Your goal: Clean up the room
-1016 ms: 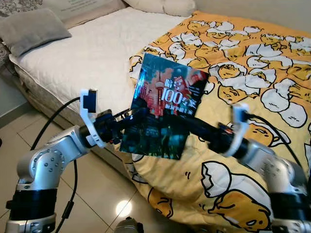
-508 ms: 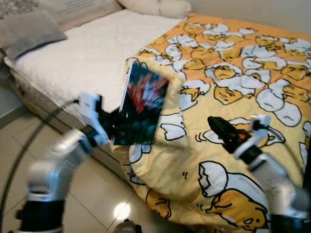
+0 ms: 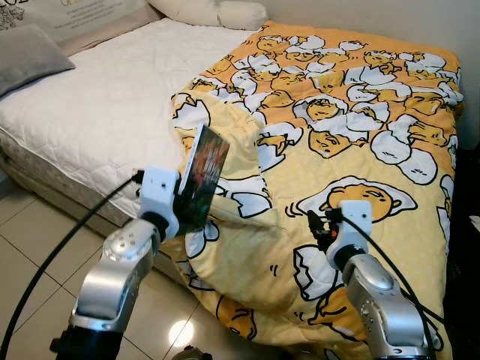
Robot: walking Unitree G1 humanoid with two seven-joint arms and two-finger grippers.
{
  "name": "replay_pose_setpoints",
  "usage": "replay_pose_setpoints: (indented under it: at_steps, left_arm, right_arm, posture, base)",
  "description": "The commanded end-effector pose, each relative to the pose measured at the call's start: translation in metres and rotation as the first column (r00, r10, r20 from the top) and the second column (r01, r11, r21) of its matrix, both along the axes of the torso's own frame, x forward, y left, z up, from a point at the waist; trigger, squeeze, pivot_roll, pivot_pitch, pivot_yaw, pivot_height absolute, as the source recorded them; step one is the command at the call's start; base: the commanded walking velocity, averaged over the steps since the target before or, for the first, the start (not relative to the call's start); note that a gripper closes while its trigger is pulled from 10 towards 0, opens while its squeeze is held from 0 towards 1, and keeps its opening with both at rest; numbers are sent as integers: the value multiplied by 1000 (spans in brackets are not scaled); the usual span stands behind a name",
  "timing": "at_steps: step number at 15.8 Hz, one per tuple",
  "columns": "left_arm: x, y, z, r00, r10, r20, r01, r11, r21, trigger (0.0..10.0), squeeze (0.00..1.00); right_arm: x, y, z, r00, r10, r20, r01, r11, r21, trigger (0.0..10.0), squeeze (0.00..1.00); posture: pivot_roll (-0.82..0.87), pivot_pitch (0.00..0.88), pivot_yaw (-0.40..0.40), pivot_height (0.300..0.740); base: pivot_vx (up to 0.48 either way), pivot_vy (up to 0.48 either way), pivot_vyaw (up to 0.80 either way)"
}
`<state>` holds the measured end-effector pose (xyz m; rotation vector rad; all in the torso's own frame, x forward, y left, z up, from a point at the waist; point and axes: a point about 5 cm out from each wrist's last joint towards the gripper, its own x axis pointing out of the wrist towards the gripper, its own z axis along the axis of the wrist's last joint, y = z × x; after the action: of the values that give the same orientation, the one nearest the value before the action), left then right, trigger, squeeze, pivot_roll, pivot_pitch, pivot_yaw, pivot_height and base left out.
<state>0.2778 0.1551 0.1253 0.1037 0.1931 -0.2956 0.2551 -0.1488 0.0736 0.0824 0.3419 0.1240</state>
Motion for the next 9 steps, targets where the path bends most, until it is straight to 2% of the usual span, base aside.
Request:
replay_pose_setpoints:
  at_steps: [1,2,6,9]
  left_arm:
    - [2,-1,14,997,5,82,-6,1000,3,10000,0]
    - [3,-1,15,996,10,85,-11,1000,3,10000,0]
    - [4,-1,14,996,14,87,-16,1000,22,10000,0]
    - [4,2,15,996,20,91,-23,999,35,10000,0]
  right_arm:
    - [-1,3,6,1000,-2,29,2,1000,-5,10000,0]
    - [-2,0,5,999,-33,14,32,999,21,10000,0]
    - [-4,-8,5,997,-78,3,78,997,-8,10000,0]
    - [-6,-6,2,997,-77,-19,77,997,-9,10000,0]
  posture:
    - [-45,0,49,740]
    - [-50,0,56,740]
    - [-52,0,68,740]
    - [-46,0,60,740]
  base:
    - [0,311,0]
    - [0,428,0]
    - [0,475,-747]
    - [0,480,-773]
